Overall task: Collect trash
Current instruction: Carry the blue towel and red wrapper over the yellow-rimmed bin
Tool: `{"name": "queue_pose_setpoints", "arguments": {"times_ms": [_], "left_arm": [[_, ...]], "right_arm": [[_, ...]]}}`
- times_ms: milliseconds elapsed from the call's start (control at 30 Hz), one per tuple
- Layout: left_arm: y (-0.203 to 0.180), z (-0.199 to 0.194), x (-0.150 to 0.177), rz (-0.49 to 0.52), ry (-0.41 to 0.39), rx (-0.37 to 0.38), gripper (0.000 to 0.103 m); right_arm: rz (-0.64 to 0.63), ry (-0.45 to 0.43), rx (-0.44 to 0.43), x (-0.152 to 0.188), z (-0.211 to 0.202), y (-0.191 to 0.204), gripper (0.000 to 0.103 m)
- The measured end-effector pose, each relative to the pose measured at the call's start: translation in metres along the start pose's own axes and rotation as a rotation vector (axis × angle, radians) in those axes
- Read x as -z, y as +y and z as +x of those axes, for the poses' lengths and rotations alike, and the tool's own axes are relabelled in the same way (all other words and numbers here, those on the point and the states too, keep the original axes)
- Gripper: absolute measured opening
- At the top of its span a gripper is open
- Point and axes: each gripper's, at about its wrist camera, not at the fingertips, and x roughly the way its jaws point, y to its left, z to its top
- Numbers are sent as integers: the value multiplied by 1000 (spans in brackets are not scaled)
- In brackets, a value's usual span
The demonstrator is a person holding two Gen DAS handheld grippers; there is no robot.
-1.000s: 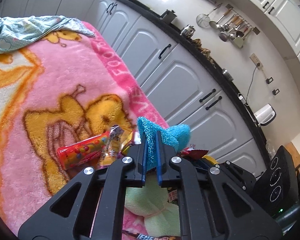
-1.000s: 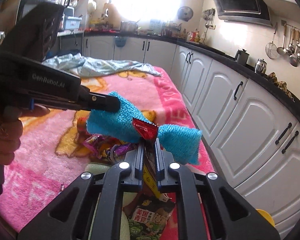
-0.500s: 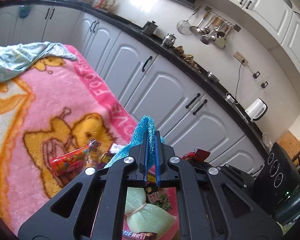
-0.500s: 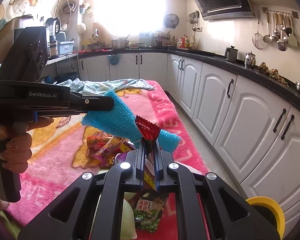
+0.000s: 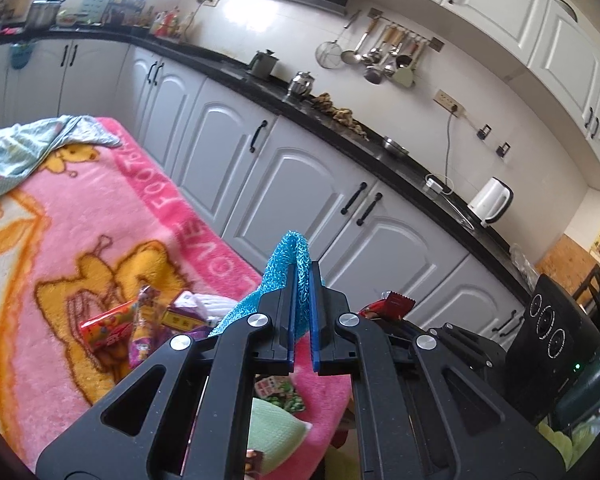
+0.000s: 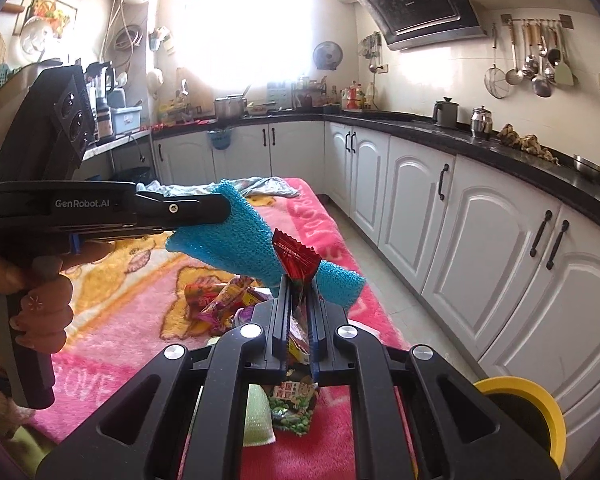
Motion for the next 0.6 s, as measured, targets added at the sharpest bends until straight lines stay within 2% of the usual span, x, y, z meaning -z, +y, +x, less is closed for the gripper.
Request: {"name": "queue_pose_setpoints", "arguments": {"times_ms": [600], "left_arm": [[-51,-5,3,100,-7,55,2]], "right_arm": [[55,-61,68,3,-58,-28,8]]}}
